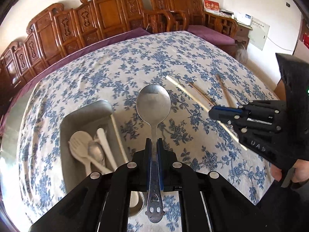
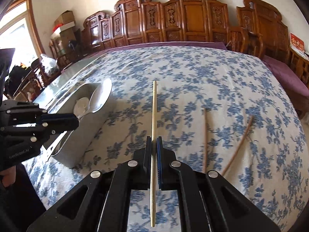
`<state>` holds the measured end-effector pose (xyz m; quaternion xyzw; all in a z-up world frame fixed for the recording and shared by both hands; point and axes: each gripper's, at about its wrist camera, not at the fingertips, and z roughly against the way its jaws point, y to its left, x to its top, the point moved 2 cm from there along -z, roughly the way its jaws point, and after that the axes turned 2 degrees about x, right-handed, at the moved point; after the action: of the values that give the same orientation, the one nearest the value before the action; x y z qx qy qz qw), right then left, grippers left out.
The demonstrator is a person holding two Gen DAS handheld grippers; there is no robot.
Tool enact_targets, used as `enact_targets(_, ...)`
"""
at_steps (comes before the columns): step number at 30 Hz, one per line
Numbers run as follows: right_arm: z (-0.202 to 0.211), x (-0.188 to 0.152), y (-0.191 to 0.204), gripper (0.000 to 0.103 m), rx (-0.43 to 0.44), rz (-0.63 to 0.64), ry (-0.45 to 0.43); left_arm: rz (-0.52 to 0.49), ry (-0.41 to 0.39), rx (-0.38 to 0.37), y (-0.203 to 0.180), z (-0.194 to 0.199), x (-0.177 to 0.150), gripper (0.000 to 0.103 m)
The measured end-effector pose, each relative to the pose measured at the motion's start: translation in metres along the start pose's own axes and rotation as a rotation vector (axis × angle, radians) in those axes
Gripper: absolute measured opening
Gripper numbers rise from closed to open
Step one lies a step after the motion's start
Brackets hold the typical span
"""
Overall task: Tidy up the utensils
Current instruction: 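Carry the metal spoon into the grey tray and open the left tool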
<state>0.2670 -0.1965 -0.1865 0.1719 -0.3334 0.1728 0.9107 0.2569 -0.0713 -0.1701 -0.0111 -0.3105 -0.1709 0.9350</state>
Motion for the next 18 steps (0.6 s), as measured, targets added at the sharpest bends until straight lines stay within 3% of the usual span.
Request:
enact_targets(9, 0.003, 0.0, 0.045, 0.006, 0.046, 0.095, -0.006, 0.043, -0.011, 0.026, 0.028, 0.014, -0.011, 0.005)
enact_targets(18, -0.001, -0.002, 0.044, 0.006, 0.041, 0.101, 0.01, 0.128, 0.026, 0.078, 0.074, -0.011, -0.02, 0.005)
